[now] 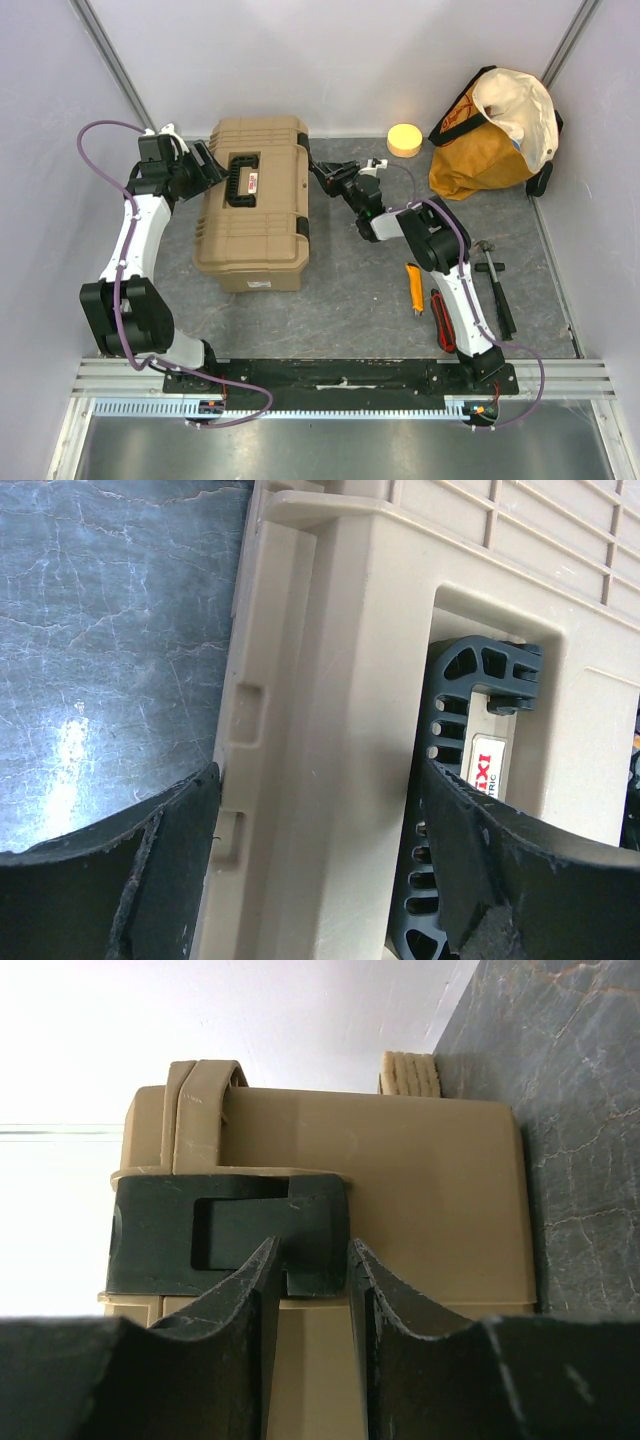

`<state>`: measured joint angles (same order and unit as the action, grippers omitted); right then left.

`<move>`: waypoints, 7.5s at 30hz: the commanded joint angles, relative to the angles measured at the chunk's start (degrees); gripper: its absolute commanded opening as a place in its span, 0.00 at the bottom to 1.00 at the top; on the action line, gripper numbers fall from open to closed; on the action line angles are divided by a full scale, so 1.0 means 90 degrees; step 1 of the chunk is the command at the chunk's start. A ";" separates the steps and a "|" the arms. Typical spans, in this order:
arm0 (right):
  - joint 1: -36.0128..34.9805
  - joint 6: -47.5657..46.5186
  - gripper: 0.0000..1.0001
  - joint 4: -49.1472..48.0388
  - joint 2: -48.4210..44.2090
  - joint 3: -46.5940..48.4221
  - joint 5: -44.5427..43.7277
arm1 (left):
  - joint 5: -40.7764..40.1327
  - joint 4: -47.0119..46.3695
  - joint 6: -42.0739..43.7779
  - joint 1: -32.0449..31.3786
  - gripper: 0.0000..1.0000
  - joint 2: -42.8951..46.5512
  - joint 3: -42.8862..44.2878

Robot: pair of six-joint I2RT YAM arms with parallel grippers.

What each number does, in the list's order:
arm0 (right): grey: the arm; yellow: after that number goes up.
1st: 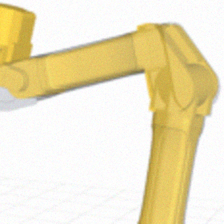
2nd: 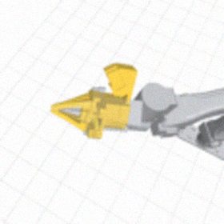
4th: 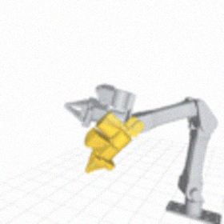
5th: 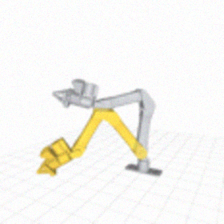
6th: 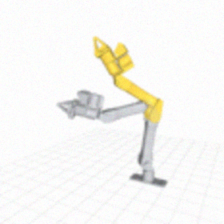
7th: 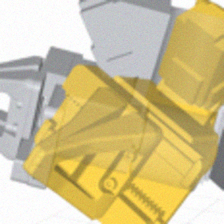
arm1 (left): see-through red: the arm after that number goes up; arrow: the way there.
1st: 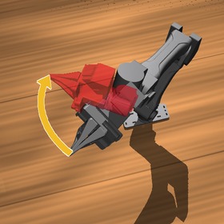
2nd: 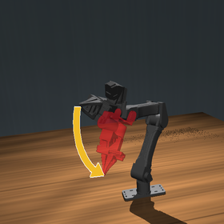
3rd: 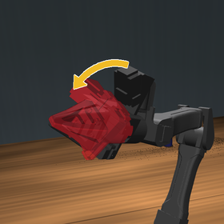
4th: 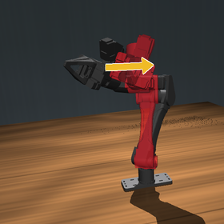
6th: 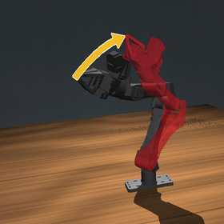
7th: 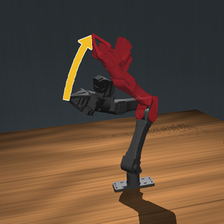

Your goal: Pack the tool kit

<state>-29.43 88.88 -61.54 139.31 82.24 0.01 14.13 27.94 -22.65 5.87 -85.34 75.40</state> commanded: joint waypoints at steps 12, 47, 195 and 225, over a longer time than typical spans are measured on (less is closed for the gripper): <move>0.0116 0.0103 0.62 -0.0663 -0.0655 -0.0084 -0.0089 | 0.0129 0.0401 0.0359 -0.0125 0.79 -0.0176 -0.0106; -0.0060 0.1853 0.89 -0.2566 0.0869 0.1439 0.0341 | 0.0461 0.0440 0.0232 -0.0125 0.81 -0.0361 0.0002; -0.2296 0.2478 0.95 -0.3563 -0.3584 -0.4567 0.0438 | 0.0413 0.1495 -0.0598 -0.0574 0.77 0.3398 -0.2508; -0.2482 0.1901 0.98 -0.3092 -0.3868 -0.5143 0.0302 | -0.0369 0.1700 -0.0920 -0.1257 0.73 0.3193 -0.2440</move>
<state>-47.22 101.47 -60.64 105.12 32.84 -5.63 -0.08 36.12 -24.08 -2.20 -54.65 55.72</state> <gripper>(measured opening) 0.973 0.740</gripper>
